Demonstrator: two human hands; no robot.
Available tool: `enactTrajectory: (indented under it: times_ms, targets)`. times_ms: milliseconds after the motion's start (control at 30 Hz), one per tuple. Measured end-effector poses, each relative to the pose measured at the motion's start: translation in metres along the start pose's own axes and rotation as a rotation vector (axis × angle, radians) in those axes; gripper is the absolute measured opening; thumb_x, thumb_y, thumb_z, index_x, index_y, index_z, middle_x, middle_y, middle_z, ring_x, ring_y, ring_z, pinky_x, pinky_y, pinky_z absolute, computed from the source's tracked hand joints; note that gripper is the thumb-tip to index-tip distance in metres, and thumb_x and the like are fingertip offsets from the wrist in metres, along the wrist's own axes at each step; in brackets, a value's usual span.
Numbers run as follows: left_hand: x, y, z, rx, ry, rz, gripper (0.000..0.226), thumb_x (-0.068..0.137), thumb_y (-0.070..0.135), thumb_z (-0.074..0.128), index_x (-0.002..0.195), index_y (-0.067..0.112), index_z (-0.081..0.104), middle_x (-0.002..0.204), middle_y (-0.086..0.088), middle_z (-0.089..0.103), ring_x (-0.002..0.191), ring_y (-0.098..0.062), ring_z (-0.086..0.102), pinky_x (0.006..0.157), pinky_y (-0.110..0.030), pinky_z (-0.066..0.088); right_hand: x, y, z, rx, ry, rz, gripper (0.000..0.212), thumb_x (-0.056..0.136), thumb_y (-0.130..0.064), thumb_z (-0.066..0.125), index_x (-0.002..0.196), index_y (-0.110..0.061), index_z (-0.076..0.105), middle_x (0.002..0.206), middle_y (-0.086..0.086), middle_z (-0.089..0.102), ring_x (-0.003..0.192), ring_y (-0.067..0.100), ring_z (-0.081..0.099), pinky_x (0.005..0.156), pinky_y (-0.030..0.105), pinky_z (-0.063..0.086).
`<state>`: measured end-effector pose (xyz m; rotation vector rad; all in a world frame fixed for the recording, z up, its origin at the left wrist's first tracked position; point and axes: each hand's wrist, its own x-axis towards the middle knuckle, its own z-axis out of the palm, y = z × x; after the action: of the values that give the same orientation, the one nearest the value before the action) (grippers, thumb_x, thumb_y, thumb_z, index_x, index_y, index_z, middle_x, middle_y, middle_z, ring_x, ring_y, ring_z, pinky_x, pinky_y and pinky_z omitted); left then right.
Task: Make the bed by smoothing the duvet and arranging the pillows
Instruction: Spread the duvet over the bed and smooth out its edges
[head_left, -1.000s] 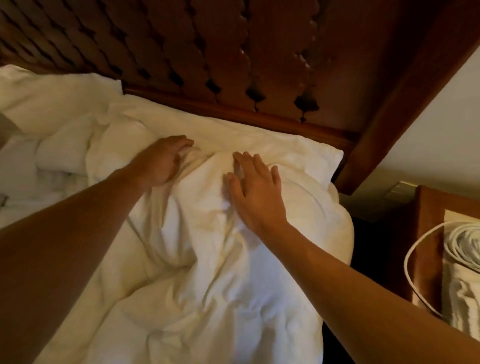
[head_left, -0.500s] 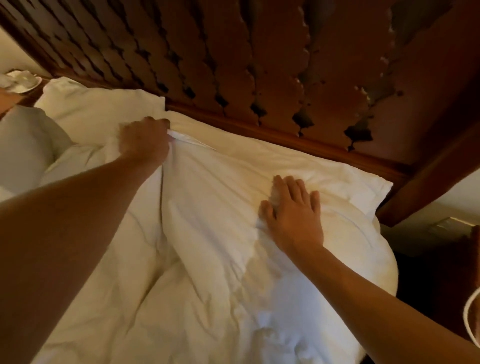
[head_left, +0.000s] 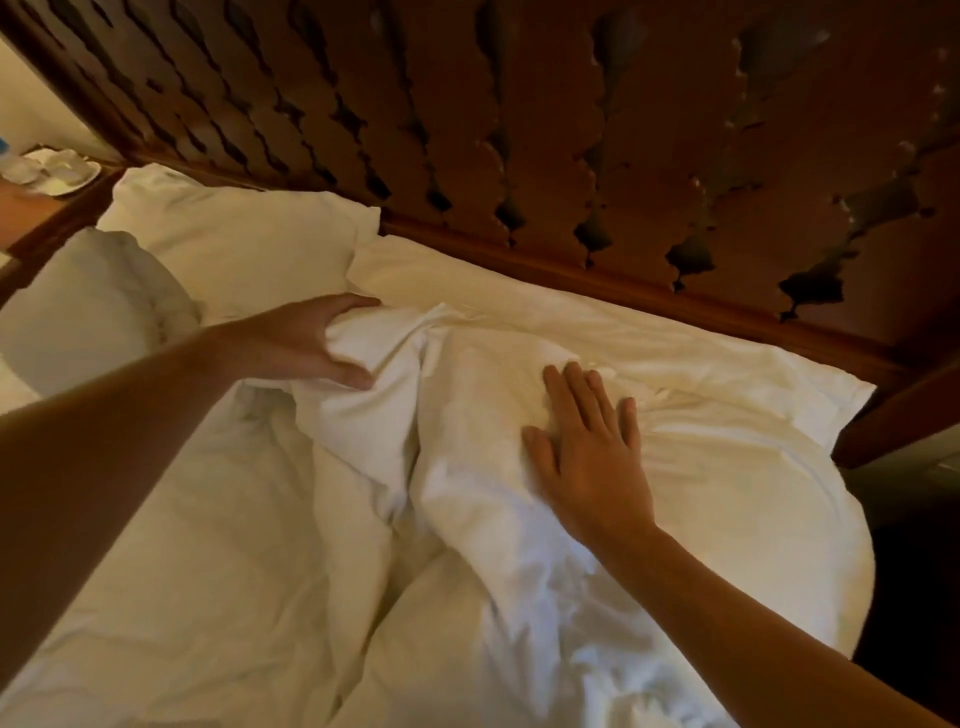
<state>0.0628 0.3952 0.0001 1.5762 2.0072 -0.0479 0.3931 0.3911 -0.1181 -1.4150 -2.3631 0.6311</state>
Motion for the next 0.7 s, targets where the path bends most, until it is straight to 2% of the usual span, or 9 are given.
enactTrajectory:
  times_ms: [133, 267, 367, 433, 600, 700]
  targets:
    - [0.011, -0.022, -0.002, 0.258, -0.057, 0.077, 0.114, 0.054, 0.059, 0.089, 0.15, 0.035, 0.03, 0.145, 0.009, 0.039, 0.128, -0.015, 0.039, 0.107, -0.034, 0.035, 0.013, -0.032, 0.02, -0.024, 0.004, -0.047, 0.066, 0.101, -0.059, 0.019, 0.159, -0.032, 0.0, 0.167, -0.003, -0.005, 0.153, 0.016, -0.011, 0.123, 0.046, -0.006]
    - [0.018, -0.042, -0.016, 0.563, -0.071, 0.059, 0.098, 0.065, 0.047, 0.084, 0.147, 0.035, 0.034, 0.134, 0.005, 0.041, 0.12, -0.02, 0.038, 0.1, -0.039, 0.04, 0.03, -0.052, 0.032, -0.076, 0.0, -0.063, 0.069, 0.099, -0.063, 0.014, 0.159, -0.032, -0.003, 0.167, -0.003, -0.009, 0.153, 0.017, -0.013, 0.124, 0.048, -0.004]
    - [0.022, -0.05, -0.015, 0.672, 0.138, 0.06, 0.063, 0.075, 0.045, 0.075, 0.132, 0.032, 0.053, 0.117, -0.001, 0.048, 0.111, -0.025, 0.045, 0.086, -0.04, 0.046, 0.04, -0.061, 0.044, -0.142, -0.041, -0.068, 0.075, 0.096, -0.071, 0.013, 0.157, -0.035, -0.008, 0.167, -0.003, -0.012, 0.152, 0.022, -0.015, 0.123, 0.051, -0.004]
    - [0.027, -0.048, -0.007, 0.689, 0.279, 0.0, 0.047, 0.082, 0.048, 0.068, 0.124, 0.027, 0.06, 0.109, -0.005, 0.051, 0.106, -0.028, 0.051, 0.076, -0.038, 0.045, 0.047, -0.062, 0.052, -0.187, -0.055, -0.036, 0.078, 0.093, -0.075, 0.013, 0.157, -0.036, -0.009, 0.167, -0.002, -0.01, 0.153, 0.026, -0.012, 0.122, 0.055, -0.003]
    - [0.035, -0.044, -0.009, 0.633, 0.47, -0.296, 0.037, 0.096, 0.043, 0.052, 0.118, 0.015, 0.064, 0.11, -0.013, 0.063, 0.1, -0.035, 0.062, 0.077, -0.038, 0.045, 0.063, -0.068, 0.059, -0.233, -0.074, 0.053, 0.079, 0.093, -0.072, 0.02, 0.156, -0.036, -0.012, 0.167, 0.003, -0.009, 0.151, 0.037, -0.012, 0.12, 0.06, 0.001]
    - [0.029, -0.049, -0.045, 0.663, 0.686, -0.329, 0.031, 0.098, 0.034, 0.052, 0.112, 0.01, 0.066, 0.1, -0.019, 0.064, 0.094, -0.04, 0.062, 0.074, -0.04, 0.042, 0.068, -0.082, 0.055, -0.225, -0.048, 0.042, 0.072, 0.098, -0.064, 0.021, 0.156, -0.035, -0.011, 0.166, 0.004, -0.014, 0.15, 0.039, -0.016, 0.12, 0.061, 0.0]
